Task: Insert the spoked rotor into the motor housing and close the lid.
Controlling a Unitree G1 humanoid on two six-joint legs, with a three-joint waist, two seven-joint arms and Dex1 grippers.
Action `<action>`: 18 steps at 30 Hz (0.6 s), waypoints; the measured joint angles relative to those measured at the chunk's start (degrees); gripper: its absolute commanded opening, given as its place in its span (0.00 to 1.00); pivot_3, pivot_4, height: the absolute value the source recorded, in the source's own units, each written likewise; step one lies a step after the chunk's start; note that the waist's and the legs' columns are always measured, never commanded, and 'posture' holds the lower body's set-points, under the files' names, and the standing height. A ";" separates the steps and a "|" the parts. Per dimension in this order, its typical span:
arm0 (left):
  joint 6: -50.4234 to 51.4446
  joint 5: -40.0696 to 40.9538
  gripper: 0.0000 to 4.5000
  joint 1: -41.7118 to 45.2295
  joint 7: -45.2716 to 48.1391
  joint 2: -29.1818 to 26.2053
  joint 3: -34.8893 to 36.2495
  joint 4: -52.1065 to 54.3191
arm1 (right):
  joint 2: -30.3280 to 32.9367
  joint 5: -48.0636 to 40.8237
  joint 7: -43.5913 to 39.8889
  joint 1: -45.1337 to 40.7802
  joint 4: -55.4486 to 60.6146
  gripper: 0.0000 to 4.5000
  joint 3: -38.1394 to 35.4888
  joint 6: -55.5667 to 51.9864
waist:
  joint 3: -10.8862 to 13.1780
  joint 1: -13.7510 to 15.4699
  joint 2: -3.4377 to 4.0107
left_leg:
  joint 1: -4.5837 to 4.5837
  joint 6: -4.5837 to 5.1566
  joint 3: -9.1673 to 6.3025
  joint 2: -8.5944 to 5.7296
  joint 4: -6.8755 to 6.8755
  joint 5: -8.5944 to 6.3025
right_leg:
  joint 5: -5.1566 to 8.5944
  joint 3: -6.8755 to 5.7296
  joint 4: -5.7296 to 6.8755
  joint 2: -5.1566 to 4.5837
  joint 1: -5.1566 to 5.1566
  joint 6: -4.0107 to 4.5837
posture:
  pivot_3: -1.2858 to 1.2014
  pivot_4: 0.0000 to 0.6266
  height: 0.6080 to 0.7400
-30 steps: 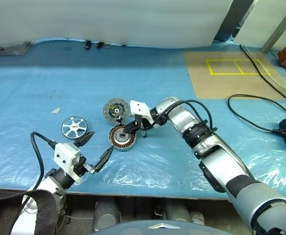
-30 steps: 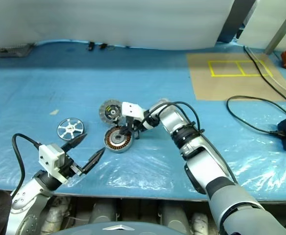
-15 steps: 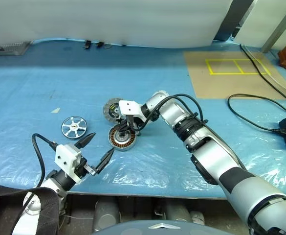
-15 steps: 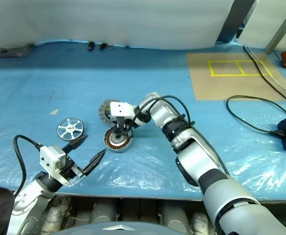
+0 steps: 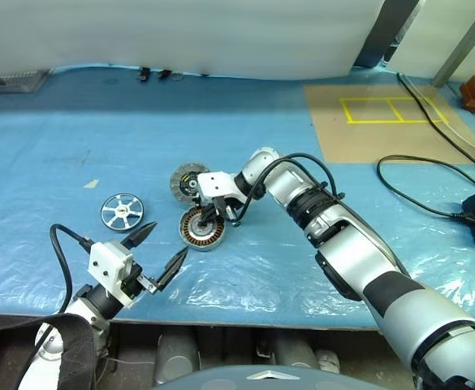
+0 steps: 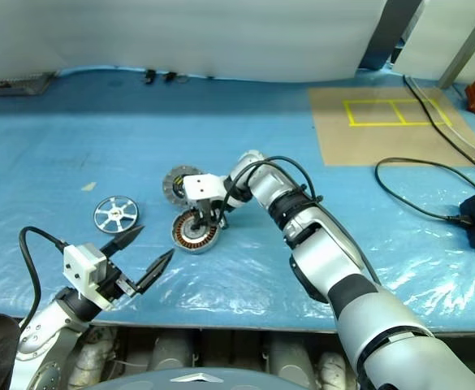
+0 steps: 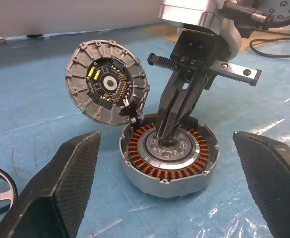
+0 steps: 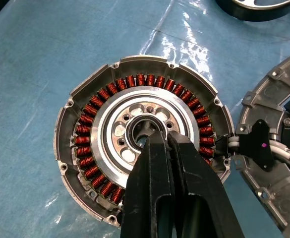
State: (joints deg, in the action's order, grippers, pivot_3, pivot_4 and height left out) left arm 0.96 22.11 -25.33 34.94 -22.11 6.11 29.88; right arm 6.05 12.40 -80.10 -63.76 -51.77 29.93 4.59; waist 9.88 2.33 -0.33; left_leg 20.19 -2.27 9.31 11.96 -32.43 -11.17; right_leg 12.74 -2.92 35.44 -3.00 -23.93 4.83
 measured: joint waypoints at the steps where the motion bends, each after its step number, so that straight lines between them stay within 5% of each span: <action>1: -0.01 -0.02 1.00 0.13 -0.02 0.04 -0.01 -0.06 | -0.15 0.05 -0.22 -0.09 -0.12 0.01 0.03 0.09 | 0.00 0.00 0.00 | 0.00 0.00 0.00 0.00 0.00 0.00 | 0.00 0.00 0.01 0.00 0.00 0.00 | 0.52 0.24 1.00; 18: -0.49 -0.66 1.00 0.64 -0.13 0.26 -0.15 -0.74 | -1.98 -0.65 -3.33 -1.78 -1.48 0.01 -1.46 0.08 | 0.00 0.01 0.00 | 0.02 0.00 0.01 0.02 -0.02 0.00 | 0.01 0.00 0.06 0.00 -0.05 0.02 | 0.52 0.24 1.00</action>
State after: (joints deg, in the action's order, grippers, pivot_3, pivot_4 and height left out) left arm 0.47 21.46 -24.70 34.81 -21.86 5.96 29.14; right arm 4.07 11.75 -83.43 -65.54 -53.25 28.47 4.67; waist 9.88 2.34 -0.32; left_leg 20.21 -2.27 9.32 11.98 -32.45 -11.17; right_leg 12.74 -2.92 35.50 -3.00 -23.98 4.85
